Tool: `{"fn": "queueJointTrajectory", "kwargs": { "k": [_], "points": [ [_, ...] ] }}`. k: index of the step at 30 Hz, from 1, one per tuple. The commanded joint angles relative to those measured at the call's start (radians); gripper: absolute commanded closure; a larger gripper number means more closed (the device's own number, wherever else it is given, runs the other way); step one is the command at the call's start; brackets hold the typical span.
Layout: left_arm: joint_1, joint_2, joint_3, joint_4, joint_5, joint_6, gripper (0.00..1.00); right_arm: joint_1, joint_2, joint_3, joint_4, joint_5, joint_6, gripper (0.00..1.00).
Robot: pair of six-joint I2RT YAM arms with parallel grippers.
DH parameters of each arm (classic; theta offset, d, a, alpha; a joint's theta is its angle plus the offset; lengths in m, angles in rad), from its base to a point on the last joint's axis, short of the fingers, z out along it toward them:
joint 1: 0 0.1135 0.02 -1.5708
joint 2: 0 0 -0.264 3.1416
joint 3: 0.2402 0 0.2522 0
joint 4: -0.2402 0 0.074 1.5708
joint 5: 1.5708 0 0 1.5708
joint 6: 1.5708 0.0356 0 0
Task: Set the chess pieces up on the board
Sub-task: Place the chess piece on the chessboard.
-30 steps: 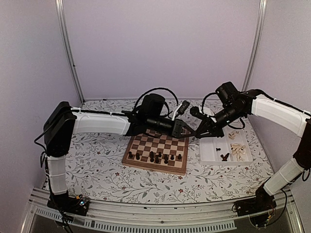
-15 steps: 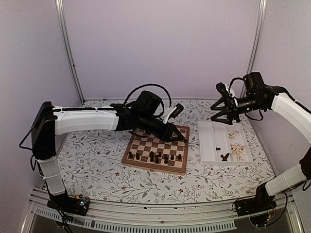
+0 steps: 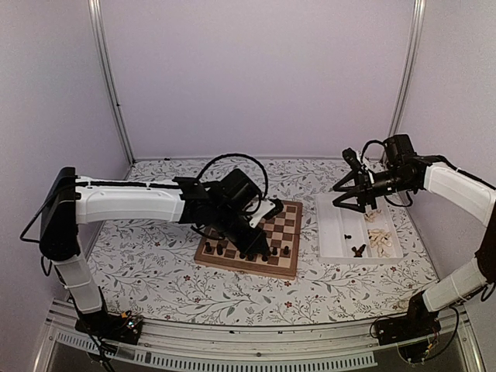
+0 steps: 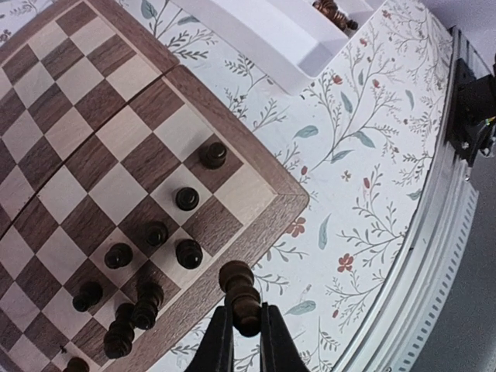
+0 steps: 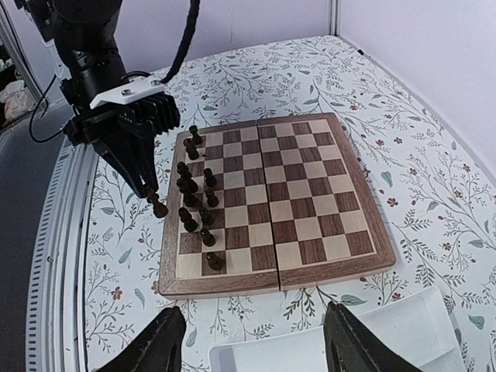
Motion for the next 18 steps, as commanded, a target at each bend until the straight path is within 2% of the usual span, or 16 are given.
{"fn": "queueJointTrajectory", "kwargs": {
  "k": [1, 8, 14, 18],
  "points": [
    [-0.021, 0.031, 0.001, -0.03, -0.068, 0.016, 0.91, -0.005, -0.009, -0.027, 0.032, -0.033, 0.0, 0.36],
    [-0.028, -0.044, -0.001, -0.082, -0.053, 0.002, 0.91, -0.004, -0.013, -0.041, 0.038, -0.029, -0.002, 0.36],
    [-0.016, -0.129, -0.04, -0.184, -0.148, 0.012, 0.91, -0.004, -0.004, -0.039, 0.036, -0.025, -0.005, 0.36],
    [0.016, -0.173, -0.078, -0.196, -0.153, 0.008, 0.91, -0.005, -0.001, -0.042, 0.036, -0.023, -0.007, 0.36]
  ]
}}
